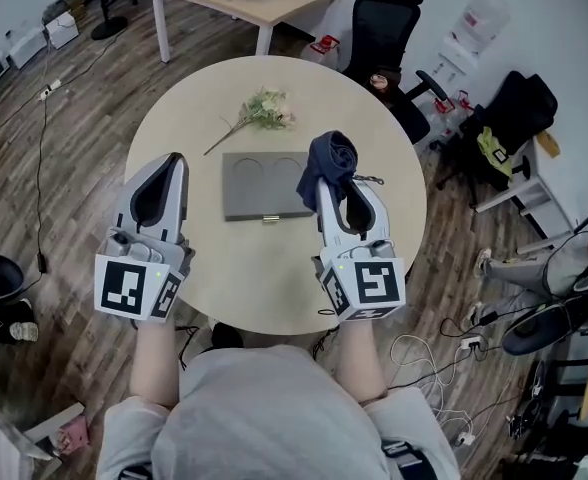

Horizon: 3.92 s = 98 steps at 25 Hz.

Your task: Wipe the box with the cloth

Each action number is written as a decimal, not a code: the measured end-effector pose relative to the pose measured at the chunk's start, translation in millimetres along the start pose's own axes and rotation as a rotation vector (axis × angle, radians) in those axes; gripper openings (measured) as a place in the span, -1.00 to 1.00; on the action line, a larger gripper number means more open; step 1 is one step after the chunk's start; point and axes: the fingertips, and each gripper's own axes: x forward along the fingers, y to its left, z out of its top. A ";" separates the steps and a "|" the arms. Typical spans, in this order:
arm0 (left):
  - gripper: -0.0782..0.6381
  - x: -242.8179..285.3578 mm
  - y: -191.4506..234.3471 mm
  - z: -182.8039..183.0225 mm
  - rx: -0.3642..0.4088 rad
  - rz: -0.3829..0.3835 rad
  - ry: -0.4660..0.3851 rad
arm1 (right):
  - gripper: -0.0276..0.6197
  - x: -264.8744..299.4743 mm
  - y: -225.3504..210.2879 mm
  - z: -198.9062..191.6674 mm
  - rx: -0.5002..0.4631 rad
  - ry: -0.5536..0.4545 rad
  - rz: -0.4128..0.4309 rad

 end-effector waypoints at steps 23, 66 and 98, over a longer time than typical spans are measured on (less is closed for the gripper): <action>-0.76 39.2 98.4 -83.5 -0.096 -0.067 0.098 | -0.55 111.5 42.1 -126.9 0.103 0.357 -0.045; -0.76 35.6 130.4 -138.0 -0.150 -0.055 0.197 | -0.56 199.9 67.1 -329.0 0.048 0.893 0.000; -0.76 50.7 77.9 -138.4 -0.166 -0.014 0.220 | -0.57 170.5 -14.4 -326.5 -0.028 0.912 -0.018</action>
